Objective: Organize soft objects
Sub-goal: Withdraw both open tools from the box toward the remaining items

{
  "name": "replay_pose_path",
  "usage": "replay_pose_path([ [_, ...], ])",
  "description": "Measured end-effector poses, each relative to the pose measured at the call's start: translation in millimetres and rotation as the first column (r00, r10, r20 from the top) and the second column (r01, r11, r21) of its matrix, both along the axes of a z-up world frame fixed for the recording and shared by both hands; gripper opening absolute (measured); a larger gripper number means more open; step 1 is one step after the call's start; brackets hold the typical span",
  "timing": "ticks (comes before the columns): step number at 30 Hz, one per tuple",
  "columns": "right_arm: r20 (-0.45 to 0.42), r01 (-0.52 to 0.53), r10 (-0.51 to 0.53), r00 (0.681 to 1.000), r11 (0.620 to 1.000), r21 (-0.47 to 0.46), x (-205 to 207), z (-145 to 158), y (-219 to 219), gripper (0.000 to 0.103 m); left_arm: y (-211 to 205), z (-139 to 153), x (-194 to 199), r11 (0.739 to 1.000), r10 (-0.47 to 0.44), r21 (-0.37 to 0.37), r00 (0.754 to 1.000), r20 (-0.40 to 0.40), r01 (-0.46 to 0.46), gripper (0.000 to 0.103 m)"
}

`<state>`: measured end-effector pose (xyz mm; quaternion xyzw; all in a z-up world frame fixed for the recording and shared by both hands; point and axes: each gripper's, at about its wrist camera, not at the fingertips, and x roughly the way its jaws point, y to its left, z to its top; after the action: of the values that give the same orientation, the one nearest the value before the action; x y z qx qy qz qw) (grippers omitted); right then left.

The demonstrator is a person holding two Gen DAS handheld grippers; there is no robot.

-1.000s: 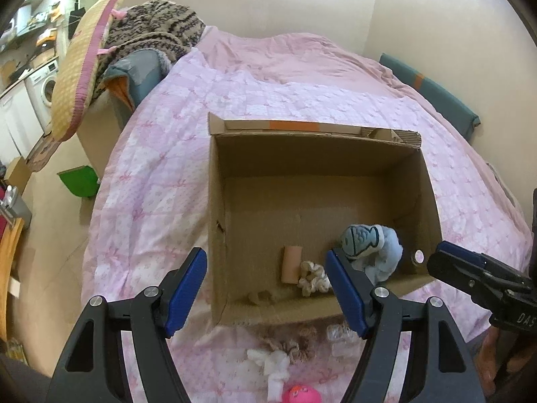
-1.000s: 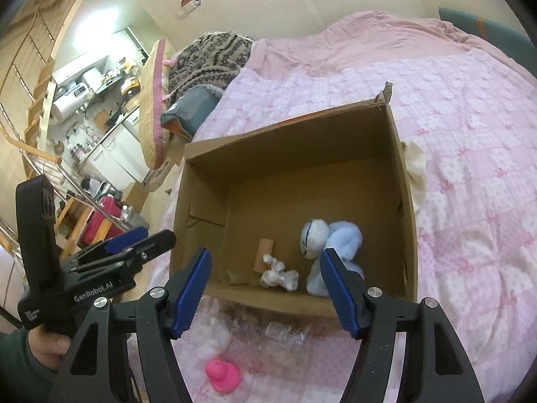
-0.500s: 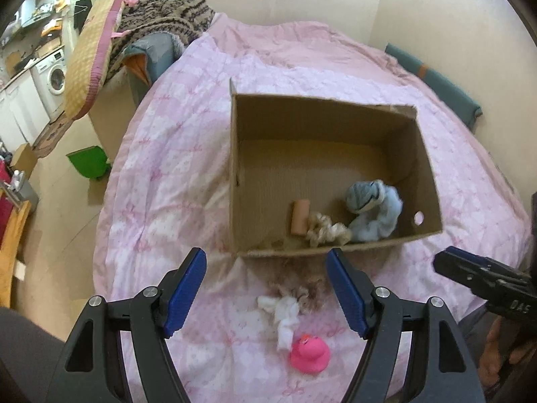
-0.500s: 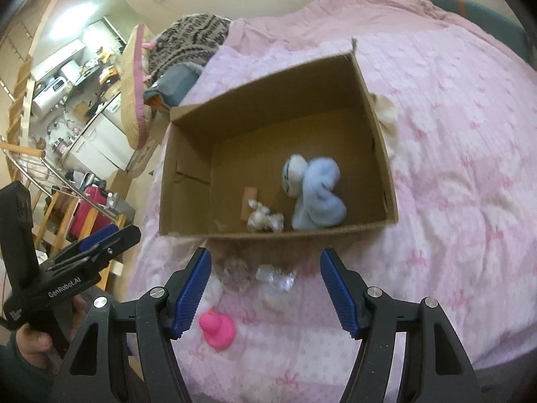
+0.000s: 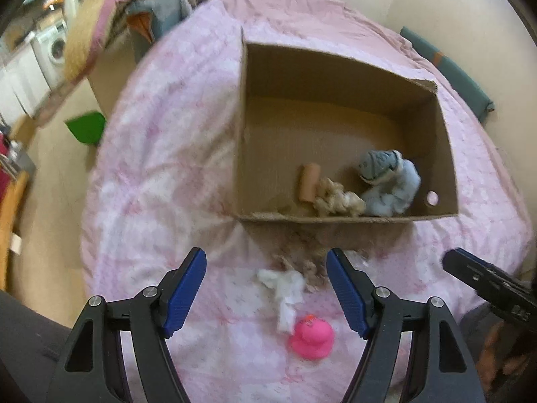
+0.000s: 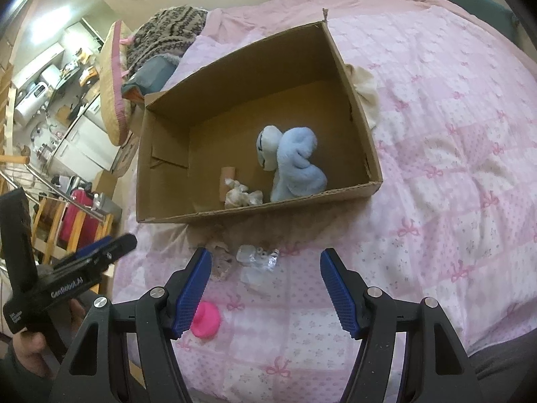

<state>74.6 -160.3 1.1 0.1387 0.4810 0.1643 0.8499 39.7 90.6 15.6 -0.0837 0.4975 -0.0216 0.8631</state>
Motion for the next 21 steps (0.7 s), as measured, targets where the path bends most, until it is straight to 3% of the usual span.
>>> replay_pose_path([
  [7, -0.014, -0.023, 0.023, 1.000, 1.000, -0.005, 3.9, -4.5, 8.3, 0.072, -9.2, -1.7, -3.5, 0.998, -0.012, 0.058, 1.000, 0.008, 0.011, 0.072],
  [17, -0.092, -0.103, 0.103, 0.990, 0.995, 0.007, 6.7, -22.6, 26.5, 0.072, 0.0, -10.7, 1.5, 0.997, 0.032, 0.067, 0.999, -0.030, -0.030, 0.072],
  [21, -0.115, -0.122, 0.120, 0.986, 0.993, -0.005, 6.7, -28.3, 32.9, 0.072, 6.0, -16.3, 3.7, 0.999, 0.043, 0.028, 0.997, -0.067, -0.041, 0.072],
])
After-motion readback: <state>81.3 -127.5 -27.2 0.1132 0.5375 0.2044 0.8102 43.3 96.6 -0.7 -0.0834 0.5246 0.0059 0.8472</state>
